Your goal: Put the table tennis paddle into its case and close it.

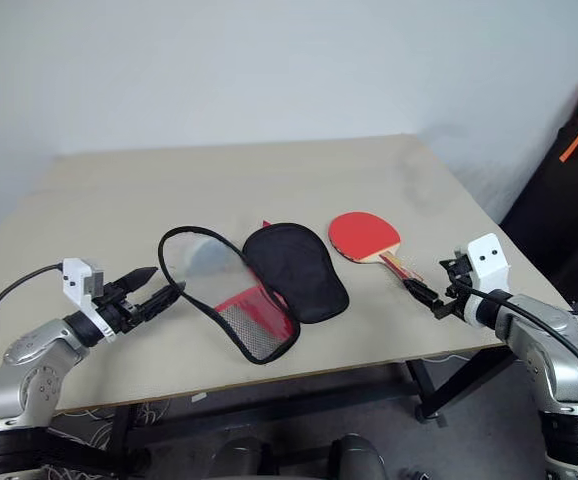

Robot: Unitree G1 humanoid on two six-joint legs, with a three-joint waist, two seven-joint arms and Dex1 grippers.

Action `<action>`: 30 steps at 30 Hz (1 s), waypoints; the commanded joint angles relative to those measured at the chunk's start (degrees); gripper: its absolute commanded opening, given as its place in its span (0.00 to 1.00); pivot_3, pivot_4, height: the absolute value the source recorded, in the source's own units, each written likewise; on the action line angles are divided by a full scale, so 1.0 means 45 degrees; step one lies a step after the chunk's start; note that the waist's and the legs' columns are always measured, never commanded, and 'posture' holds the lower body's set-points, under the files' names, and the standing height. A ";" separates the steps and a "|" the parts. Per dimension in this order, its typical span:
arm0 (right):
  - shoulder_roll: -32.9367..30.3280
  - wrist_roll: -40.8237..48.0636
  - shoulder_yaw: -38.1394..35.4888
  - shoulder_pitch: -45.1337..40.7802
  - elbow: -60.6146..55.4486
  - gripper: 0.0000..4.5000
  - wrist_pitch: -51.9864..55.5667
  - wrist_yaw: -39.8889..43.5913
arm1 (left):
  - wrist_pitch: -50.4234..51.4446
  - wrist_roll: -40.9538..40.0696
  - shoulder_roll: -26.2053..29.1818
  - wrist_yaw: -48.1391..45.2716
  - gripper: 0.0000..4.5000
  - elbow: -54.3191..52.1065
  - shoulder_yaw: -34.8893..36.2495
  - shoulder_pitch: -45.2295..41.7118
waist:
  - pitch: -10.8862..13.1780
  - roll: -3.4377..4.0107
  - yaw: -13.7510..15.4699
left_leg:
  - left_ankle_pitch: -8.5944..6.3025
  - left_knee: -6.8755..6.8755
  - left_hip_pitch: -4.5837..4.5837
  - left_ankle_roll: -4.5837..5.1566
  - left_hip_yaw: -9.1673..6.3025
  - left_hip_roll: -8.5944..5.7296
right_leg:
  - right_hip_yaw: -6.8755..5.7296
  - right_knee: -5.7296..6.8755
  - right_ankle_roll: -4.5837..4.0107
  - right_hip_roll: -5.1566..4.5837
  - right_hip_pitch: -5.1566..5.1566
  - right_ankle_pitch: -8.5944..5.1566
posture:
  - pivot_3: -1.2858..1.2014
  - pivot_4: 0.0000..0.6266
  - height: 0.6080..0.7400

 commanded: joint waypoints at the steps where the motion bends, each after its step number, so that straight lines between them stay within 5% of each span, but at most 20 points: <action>1: 0.0293 0.0053 0.0045 -0.0863 -0.0140 1.00 0.0366 -0.0482 | -0.0667 0.0004 0.0374 -0.0130 0.99 0.0048 0.0817 0.0073 | -0.0001 0.0002 0.0003 | 0.0000 0.0000 0.0000 -0.0001 0.0001 0.0002 | 0.0000 0.0002 -0.0001 0.0001 -0.0004 -0.0001 | 0.52 0.00 0.74; 17: -0.0232 -0.0081 0.1131 -0.2191 0.0601 1.00 0.0688 0.0889 | -0.0475 -0.1612 0.1251 -0.1198 0.99 -0.1836 0.3124 0.2259 | 0.0002 0.0007 0.0019 | -0.0003 -0.0001 -0.0010 -0.0004 0.0013 0.0003 | 0.0006 0.0004 -0.0015 -0.0012 -0.0039 -0.0009 | 0.52 0.00 0.74; 30: -0.1136 -0.0025 0.1979 -0.4382 0.1736 1.00 0.0864 0.2858 | 0.0370 -0.2765 0.2287 -0.1316 0.99 -0.3414 0.3462 0.1757 | 0.0006 0.0014 0.0012 | 0.0033 -0.0009 -0.0015 -0.0064 0.0048 0.0004 | 0.0020 0.0008 -0.0009 -0.0008 -0.0043 -0.0004 | 0.52 0.00 0.74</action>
